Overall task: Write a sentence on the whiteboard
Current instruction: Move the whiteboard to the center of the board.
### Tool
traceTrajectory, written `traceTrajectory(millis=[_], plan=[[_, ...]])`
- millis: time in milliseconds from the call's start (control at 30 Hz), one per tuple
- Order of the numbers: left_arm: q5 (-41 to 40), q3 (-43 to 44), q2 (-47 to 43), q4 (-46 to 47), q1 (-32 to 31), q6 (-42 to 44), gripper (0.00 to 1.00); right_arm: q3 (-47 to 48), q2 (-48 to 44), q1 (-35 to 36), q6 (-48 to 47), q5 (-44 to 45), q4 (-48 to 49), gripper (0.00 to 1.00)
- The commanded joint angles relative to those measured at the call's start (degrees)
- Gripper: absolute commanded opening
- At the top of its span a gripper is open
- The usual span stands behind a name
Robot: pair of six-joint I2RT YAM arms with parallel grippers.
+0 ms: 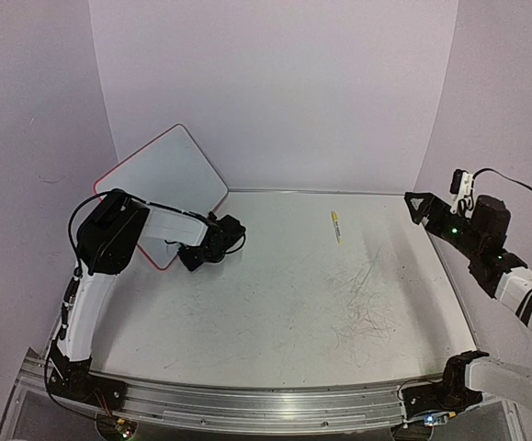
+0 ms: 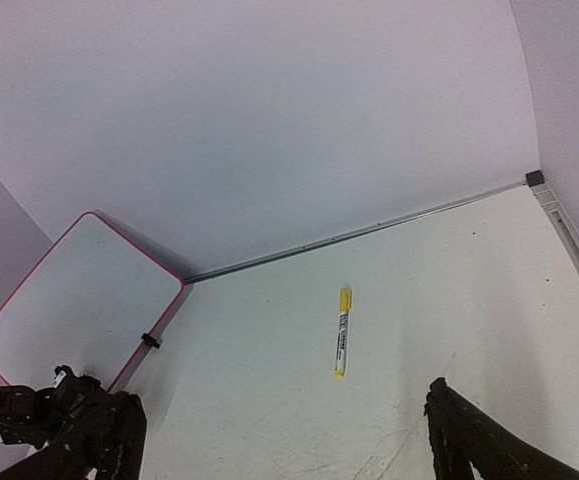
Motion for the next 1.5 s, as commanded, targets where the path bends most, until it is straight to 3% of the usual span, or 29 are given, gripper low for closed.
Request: traceTrajectory(millis=[0,667,1467], plan=[[-1.7,-1.9,-3.5,-0.3,1.3,1.9,0.27,0.0,0.3,0.0,0.6,-0.6,2.2,0.98],[-0.6,-7.2,-7.3,5.0,-2.4,8.5,0.00,-1.5,0.4,0.0,1.8,-1.2,3.0,0.98],[-2.1,-15.0,-11.0,16.3,-14.7,23.5,0.00,-5.3,-1.1,0.0,1.7,-1.2,3.0,0.98]])
